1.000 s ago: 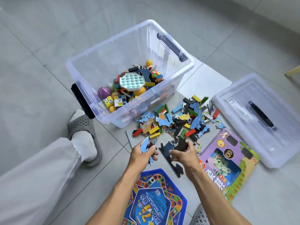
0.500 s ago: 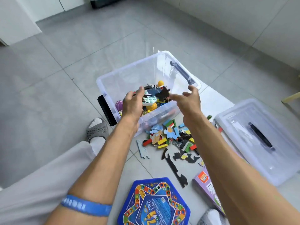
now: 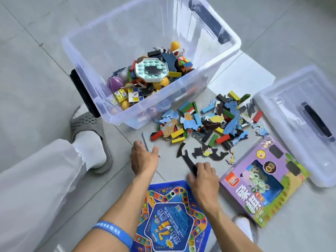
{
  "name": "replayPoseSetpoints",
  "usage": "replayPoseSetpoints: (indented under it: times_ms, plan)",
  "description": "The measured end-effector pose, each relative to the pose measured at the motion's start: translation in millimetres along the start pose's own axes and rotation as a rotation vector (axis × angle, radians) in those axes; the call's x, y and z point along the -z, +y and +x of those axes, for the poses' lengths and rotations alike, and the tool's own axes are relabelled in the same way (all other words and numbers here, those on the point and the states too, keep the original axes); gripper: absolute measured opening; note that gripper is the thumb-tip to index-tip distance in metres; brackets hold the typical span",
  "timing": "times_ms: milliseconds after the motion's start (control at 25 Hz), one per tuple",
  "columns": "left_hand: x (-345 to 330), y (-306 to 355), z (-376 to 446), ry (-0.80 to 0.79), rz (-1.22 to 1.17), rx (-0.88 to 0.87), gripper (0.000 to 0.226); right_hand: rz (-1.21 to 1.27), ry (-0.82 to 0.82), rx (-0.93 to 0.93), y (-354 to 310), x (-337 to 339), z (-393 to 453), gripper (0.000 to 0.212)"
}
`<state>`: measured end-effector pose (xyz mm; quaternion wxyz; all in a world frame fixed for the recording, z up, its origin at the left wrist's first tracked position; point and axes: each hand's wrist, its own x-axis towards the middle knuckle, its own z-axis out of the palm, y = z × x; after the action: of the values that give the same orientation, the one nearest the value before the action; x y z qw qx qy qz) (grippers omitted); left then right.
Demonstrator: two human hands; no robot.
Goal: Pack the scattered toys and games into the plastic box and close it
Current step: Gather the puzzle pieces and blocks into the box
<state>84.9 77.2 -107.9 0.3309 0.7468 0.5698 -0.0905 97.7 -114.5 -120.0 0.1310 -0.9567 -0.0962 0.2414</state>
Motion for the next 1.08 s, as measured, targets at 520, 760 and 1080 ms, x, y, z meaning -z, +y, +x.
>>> replayPoseSetpoints:
  times_ms: [520, 760, 1080]
  plan:
    - [-10.1, -1.1, -8.2, -0.118, -0.04, -0.092, 0.015, 0.181, 0.113, -0.157, 31.2, 45.6, 40.4, 0.031]
    - [-16.3, -10.5, -39.3, -0.329, 0.049, -0.313, 0.033, 0.067, 0.061, -0.165, 20.6, 35.6, 63.8, 0.047]
    - [-33.5, -5.2, -28.9, -0.201, 0.334, -0.563, 0.029, 0.144, -0.014, -0.155, 19.3, 34.0, 70.3, 0.032]
